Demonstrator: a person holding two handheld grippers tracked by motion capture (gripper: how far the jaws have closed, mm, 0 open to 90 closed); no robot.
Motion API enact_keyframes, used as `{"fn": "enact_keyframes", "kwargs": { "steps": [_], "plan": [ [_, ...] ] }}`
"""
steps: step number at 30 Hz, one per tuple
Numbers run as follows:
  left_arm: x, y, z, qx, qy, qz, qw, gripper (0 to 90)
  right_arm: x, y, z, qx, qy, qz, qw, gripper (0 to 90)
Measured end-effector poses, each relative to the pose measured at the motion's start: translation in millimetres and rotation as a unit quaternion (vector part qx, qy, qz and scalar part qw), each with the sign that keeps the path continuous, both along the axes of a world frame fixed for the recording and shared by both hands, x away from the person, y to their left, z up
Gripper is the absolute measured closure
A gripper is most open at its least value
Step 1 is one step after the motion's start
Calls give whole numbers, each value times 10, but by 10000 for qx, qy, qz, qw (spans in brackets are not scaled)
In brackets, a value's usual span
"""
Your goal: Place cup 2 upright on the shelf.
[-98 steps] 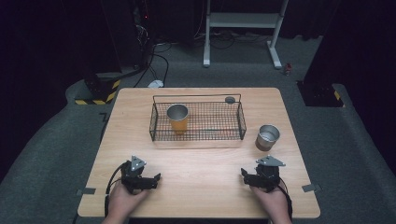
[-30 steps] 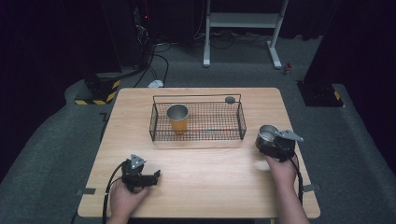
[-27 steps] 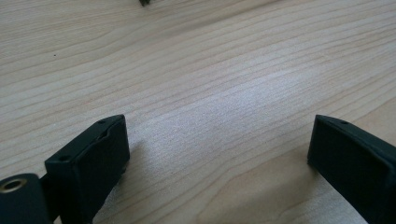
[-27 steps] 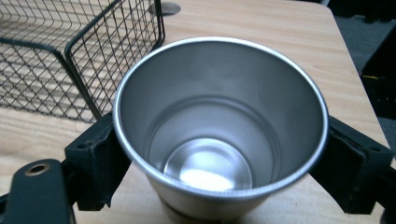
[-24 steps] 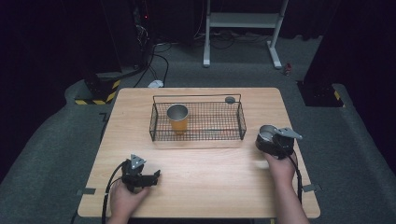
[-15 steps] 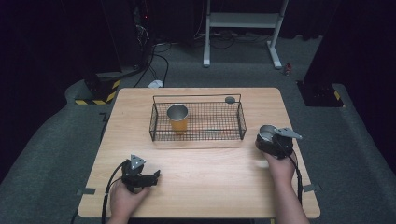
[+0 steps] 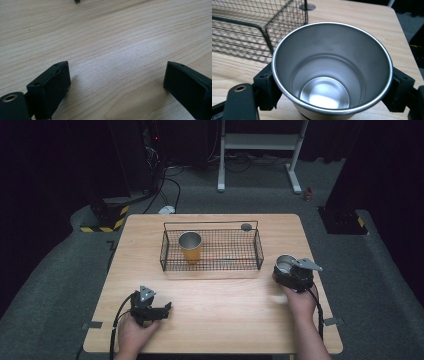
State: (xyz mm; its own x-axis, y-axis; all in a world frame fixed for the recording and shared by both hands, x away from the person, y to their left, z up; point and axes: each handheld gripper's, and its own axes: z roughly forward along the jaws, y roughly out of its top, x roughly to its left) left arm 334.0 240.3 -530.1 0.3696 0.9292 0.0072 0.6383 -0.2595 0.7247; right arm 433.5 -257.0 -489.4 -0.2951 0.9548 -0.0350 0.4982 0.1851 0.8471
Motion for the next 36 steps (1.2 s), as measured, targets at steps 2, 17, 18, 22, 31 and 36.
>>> {"fn": "enact_keyframes", "kwargs": {
  "steps": [2,17,18,22,31,36],
  "plan": [
    [2,2,0,-13,19,5,10000,72,-66,42,45,108,-61,68,9999,185],
    [19,-13,-4,-1,102,-110,9999,14,-316,531,155,34,-166,400,9991,185],
    [19,-13,-4,-1,102,-110,9999,14,-316,531,155,34,-166,400,9991,185],
    [22,-8,-3,15,124,-99,9999,6,-355,684,258,198,-237,474,9984,185],
    [58,-38,-2,38,114,4,9999,2,-309,997,396,214,-407,320,9984,185],
    [62,-40,-4,33,98,20,9999,2,-294,1056,462,205,-501,364,9979,186]
  ]
}}
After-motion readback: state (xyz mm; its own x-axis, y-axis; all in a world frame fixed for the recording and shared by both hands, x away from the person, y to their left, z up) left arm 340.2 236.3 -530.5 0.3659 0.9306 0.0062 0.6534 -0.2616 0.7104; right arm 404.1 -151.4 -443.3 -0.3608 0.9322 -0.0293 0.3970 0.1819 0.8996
